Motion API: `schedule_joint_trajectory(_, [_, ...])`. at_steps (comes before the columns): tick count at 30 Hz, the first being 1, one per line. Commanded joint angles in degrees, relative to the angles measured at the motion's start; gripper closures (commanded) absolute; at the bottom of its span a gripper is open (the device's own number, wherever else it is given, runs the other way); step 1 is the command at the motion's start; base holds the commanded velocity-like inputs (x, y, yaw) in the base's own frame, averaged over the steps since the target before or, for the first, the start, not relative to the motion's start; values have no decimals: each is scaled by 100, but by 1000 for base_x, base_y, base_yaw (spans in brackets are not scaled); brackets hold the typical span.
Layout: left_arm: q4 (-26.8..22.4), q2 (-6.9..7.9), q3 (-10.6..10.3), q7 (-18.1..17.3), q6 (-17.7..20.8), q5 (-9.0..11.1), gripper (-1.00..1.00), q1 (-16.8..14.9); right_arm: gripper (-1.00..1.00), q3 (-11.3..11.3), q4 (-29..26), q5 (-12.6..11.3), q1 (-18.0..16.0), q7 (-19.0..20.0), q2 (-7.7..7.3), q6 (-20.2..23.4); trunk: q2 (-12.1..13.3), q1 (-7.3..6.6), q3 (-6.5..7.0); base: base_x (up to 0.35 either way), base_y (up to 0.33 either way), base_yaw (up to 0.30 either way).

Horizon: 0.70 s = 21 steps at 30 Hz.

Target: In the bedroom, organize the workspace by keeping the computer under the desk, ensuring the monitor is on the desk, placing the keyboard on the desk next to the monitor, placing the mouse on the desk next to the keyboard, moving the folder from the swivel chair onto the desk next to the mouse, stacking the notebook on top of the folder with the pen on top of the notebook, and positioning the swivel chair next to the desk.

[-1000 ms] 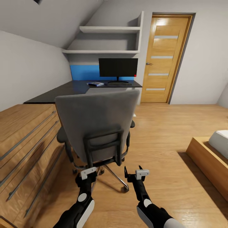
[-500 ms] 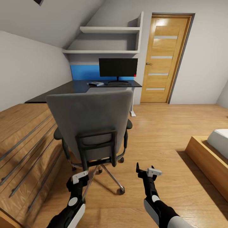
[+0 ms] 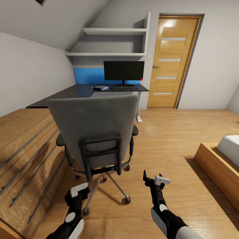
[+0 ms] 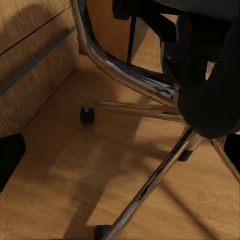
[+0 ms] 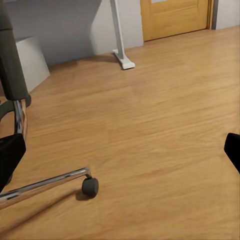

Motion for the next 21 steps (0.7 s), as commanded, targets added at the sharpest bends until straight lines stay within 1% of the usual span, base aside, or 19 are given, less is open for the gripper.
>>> schedule_joint_trajectory(1, [-13, 48, -20, 37, -36, 145, -100, -5, -100, 48, 2, -26, -7, -49, -6, -18, -2, -1, -5, 0, 0, 0])
schedule_joint_trajectory(2, [-34, 111, 31, 39, -28, 323, -100, -3, -100, 45, 2, -26, -9, -49, -10, -12, -2, -1, -5, 0, 0, 0])
schedule_joint_trajectory(3, [-42, 134, 60, 41, -22, 410, -100, -3, -100, 44, 2, -26, -10, -51, -12, -10, -2, -1, -5, 0, 0, 0])
schedule_joint_trajectory(4, [-51, 203, 169, 45, 21, 624, -100, -2, -100, 42, 2, -26, -11, -54, -17, 0, -2, -1, -5, 0, 0, 0])
schedule_joint_trajectory(5, [-54, 267, 267, 47, 103, 712, -100, -2, -100, 41, 2, -26, -11, -55, -19, 6, -2, -1, -5, 0, 0, 0])
schedule_joint_trajectory(6, [-55, 303, 322, 47, 167, 743, -100, -1, -100, 41, 2, -26, -11, -56, -19, 8, -2, -1, -5, 0, 0, 0])
schedule_joint_trajectory(7, [-56, 367, 433, 46, 341, 788, -100, -1, -100, 40, 0, -26, -11, -57, -20, 11, -2, -1, -5, 0, 0, 0])
schedule_joint_trajectory(9, [-57, 409, 535, 64, 562, 816, -100, -1, -100, 40, -4, -26, -12, -59, -21, 12, -2, -1, -5, 0, 0, 0])
schedule_joint_trajectory(10, [-58, 440, 634, 72, 806, 835, -100, -1, -100, 40, -12, -26, -12, -60, -21, 14, -2, -1, -5, 0, 0, 0])
schedule_joint_trajectory(11, [-58, 450, 689, 73, 931, 843, -100, -1, -100, 40, -14, -26, -12, -59, -21, 14, -2, -1, -5, 0, 0, 0])
schedule_joint_trajectory(13, [-49, 471, 964, 73, 1381, 862, -100, 2, -100, 40, -26, -26, -12, -60, -21, 15, -2, -1, -5, 0, 0, 0])
schedule_joint_trajectory(15, [-39, 481, 1218, 72, 1695, 871, -100, 6, -100, 39, -39, -26, -12, -59, -32, 8, -2, -1, -5, 0, 0, 0])
schedule_joint_trajectory(17, [-36, 487, 1336, 88, 1860, 873, -100, -4, -100, 39, -87, -26, -12, -52, -41, 2, -2, -1, -5, 0, 0, 0])
schedule_joint_trajectory(18, [-52, 495, 1405, 94, 2043, 868, -100, -71, -100, 52, -192, -18, -12, -45, -60, -8, -2, -1, -5, 0, 0, 0])
schedule_joint_trajectory(19, [-97, 517, 1431, 91, 2158, 858, -100, -142, -100, 62, -281, -5, -12, -35, -98, -10, -2, -1, -5, 0, 0, 0])
schedule_joint_trajectory(21, [-306, 560, 1463, 72, 2289, 848, -100, -225, -100, 89, -445, 9, -7, -3, -226, -6, -2, -1, -5, 0, 0, 0])
